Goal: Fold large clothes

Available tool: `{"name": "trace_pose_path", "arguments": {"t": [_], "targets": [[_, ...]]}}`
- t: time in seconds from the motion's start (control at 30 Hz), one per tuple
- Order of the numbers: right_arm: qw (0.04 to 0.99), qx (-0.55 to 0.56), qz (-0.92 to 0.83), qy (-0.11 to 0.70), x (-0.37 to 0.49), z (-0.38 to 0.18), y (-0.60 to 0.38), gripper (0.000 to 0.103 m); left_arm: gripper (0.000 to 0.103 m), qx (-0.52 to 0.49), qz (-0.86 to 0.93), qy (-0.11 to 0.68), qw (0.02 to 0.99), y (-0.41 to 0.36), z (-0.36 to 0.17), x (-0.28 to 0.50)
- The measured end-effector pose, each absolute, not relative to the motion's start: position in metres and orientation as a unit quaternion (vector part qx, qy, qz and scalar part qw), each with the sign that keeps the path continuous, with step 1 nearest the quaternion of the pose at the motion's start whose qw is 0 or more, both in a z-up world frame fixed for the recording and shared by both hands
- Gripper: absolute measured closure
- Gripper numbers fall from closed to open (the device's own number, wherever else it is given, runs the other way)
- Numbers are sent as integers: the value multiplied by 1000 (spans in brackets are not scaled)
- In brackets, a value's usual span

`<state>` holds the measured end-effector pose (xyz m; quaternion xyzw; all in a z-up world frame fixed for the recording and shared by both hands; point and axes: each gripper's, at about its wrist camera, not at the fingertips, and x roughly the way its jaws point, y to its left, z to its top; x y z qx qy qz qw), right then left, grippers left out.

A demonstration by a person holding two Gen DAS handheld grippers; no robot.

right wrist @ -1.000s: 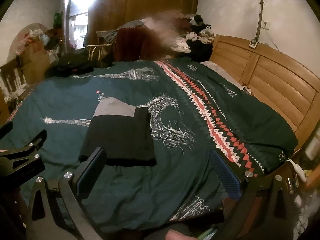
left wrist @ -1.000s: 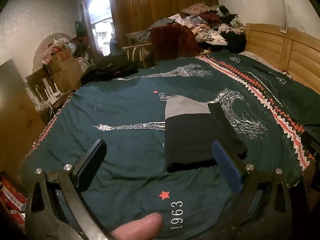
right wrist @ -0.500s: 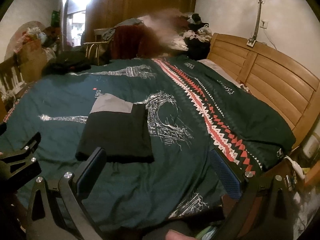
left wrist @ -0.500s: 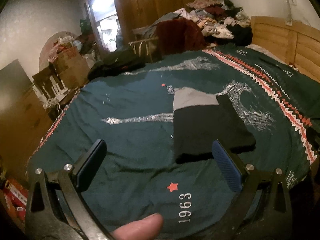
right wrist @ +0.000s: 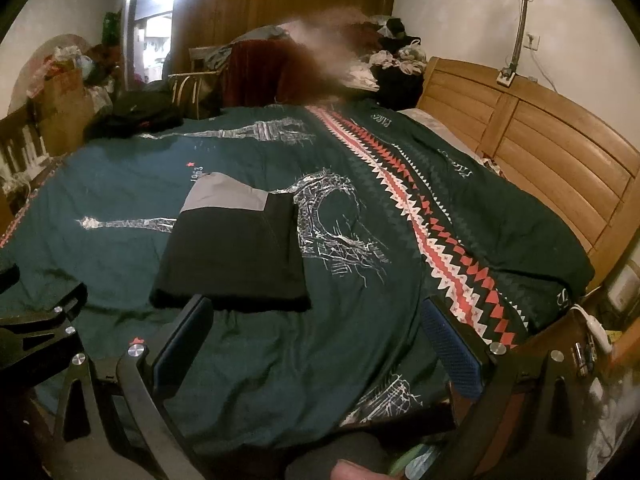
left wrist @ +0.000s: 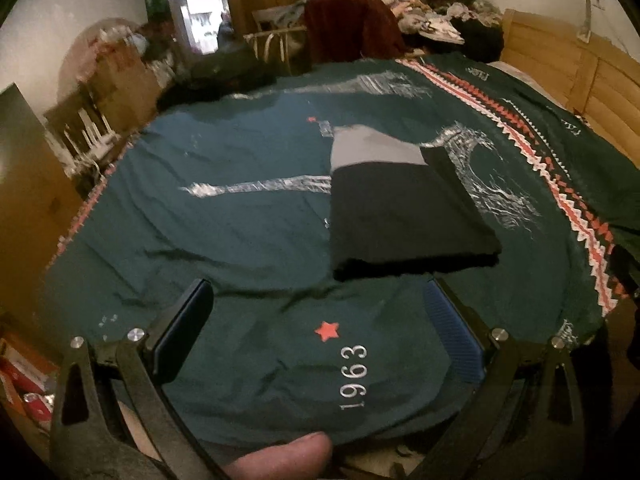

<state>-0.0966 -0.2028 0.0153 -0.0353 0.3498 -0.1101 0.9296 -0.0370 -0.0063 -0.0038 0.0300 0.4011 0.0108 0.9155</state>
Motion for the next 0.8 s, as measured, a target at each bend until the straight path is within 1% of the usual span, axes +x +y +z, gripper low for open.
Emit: {"name": "trace_pose_path", "arguments": {"t": [0.27, 0.57, 0.8], "targets": [[928, -38, -113, 352, -96, 15, -200, 0, 0, 12, -13, 418, 908, -5, -4, -36], [930, -40, -115, 347, -94, 17, -201, 0, 0, 33, -7, 402, 915, -8, -1, -38], [931, -43, -121, 341, -94, 21, -202, 0, 0, 31, -14, 403, 915, -7, 0, -36]]}}
